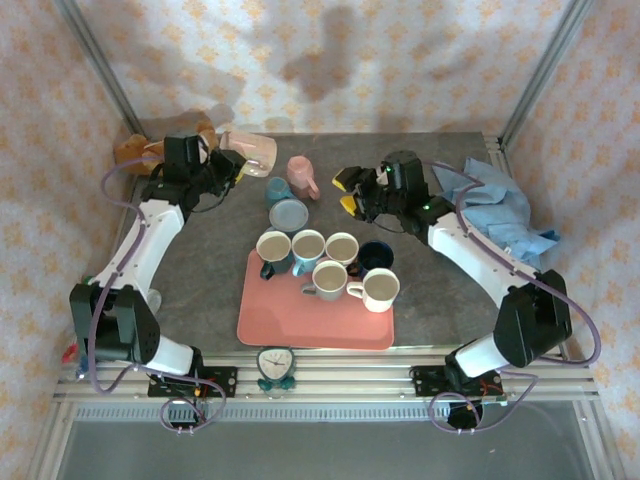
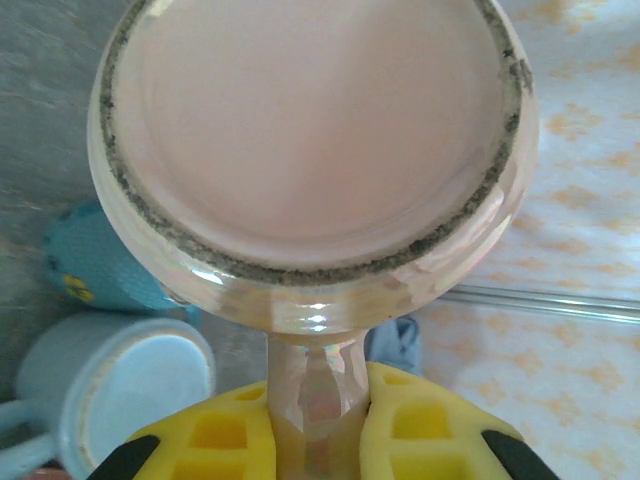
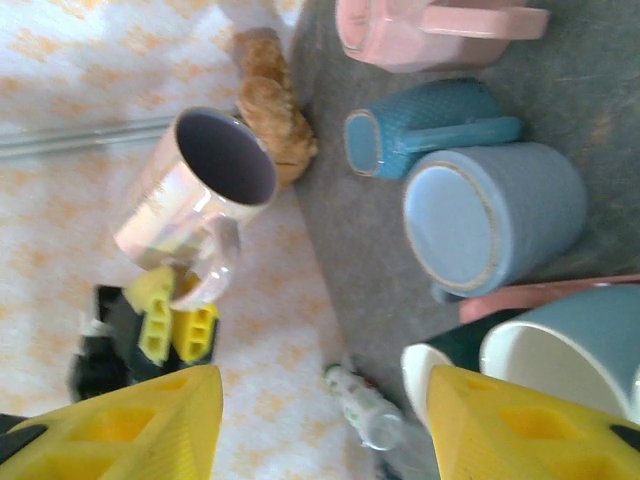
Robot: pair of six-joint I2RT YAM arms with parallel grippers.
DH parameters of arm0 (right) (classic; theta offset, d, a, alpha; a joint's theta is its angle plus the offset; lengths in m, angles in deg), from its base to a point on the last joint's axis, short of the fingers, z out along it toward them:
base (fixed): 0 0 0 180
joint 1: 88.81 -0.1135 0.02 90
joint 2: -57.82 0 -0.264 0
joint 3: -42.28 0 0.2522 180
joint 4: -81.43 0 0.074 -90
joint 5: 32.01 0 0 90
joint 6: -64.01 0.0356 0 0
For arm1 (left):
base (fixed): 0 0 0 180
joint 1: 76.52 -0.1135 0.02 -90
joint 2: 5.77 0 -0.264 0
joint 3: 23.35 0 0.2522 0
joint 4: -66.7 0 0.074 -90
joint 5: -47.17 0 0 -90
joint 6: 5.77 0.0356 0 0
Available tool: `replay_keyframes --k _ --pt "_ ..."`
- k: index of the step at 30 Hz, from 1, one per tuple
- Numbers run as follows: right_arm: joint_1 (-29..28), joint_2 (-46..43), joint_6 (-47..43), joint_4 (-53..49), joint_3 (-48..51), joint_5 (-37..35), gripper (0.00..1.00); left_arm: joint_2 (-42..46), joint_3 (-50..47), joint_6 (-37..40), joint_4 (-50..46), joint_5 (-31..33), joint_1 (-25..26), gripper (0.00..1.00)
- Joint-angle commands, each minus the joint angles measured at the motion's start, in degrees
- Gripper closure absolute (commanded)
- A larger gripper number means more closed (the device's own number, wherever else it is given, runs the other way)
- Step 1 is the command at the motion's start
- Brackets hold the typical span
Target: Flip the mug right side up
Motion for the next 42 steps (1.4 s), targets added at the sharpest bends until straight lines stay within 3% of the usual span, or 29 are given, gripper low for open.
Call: replay_keyframes --k 1,5,11,23,35,42 --pt "-0.87 -3.03 10.73 10.29 1.52 -3.26 0.43 5.9 -3.76 -7.95 19.71 -4.54 -0.32 1.0" --pt "-1.75 -2.46 18.66 18.15 4.58 -3.78 0.48 8.68 -7.25 -10.96 23.36 -4.91 0.58 1.0" --pt "-4.35 0.34 21.93 21.17 3.05 -3.34 0.49 11.8 -10.66 -14.74 26.58 -2.95 3.08 1.0" --pt "-9.25 6.38 25.41 29.25 -0.78 -4.7 0.54 12.81 -11.56 -16.99 28.67 0.42 8.95 1.0" --pt "-11.69 9.38 27.24 32.42 -2.64 -6.92 0.55 13.01 -12.0 -18.72 28.6 2.07 10.74 1.0" --pt "-12.59 10.55 27.29 33.38 -2.89 -10.46 0.61 13.53 -12.09 -19.34 28.12 2.86 11.2 1.0"
